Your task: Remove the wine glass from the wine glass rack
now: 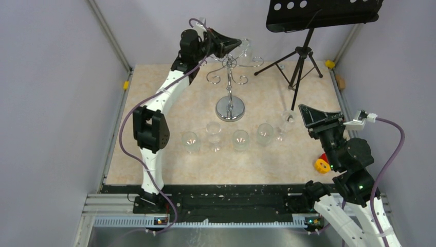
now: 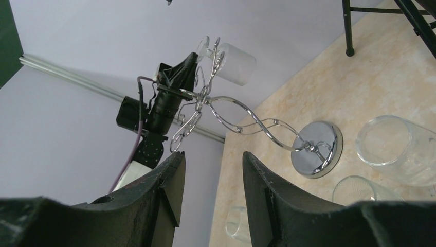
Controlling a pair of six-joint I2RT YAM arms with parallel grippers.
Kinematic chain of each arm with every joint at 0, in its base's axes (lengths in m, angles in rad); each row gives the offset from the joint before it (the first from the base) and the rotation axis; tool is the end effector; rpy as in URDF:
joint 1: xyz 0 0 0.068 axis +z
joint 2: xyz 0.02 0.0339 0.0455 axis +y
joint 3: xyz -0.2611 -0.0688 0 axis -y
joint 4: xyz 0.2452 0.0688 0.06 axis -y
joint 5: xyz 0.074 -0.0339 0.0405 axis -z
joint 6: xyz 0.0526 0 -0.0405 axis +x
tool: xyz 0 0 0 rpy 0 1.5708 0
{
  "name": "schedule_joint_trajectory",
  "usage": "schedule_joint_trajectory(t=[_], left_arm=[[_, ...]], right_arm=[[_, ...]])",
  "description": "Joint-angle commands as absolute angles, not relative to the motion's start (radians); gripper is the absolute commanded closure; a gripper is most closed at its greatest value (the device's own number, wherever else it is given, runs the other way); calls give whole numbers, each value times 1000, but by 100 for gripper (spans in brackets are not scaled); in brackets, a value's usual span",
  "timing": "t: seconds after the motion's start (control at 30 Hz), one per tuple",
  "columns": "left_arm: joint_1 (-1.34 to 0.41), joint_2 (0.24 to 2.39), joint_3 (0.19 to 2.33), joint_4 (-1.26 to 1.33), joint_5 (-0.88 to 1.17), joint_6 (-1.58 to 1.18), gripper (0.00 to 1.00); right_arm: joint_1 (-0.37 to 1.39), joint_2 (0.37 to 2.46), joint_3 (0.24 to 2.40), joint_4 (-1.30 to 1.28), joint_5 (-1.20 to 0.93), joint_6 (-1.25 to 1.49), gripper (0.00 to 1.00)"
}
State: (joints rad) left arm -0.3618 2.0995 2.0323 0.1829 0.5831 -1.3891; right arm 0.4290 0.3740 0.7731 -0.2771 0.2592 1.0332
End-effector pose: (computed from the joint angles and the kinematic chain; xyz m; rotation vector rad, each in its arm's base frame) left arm 0.4737 -0.2103 0.3960 -0.3326 1.7427 -1.7729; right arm 0.0997 0.0308 0.3747 0.6647 1.3820 0.9976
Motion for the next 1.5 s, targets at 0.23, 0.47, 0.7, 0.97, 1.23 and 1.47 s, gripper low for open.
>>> schedule_joint_trajectory(t=[0.23,0.47,0.7,0.97,1.23,1.47], left_arm=[[-340,1951,2009,250,532,-1321,100],[-323,1923,1950,276,479,-1309,100],[-312,1906,1907,386,444,-1343,100],[-305,1977,2031,353,436,-1285,100],[-286,2015,2085,406,438,-1276,100],[-267,2039,2124,423,421,-1263,100]], right_arm=[[426,378,781,-253,242,1038,54],[427,371,779,-259,251,1039,54],[427,371,780,-261,255,1037,54],[427,367,786,-269,261,1034,54],[426,365,788,-273,269,1028,54],[427,365,790,-266,269,1022,49]])
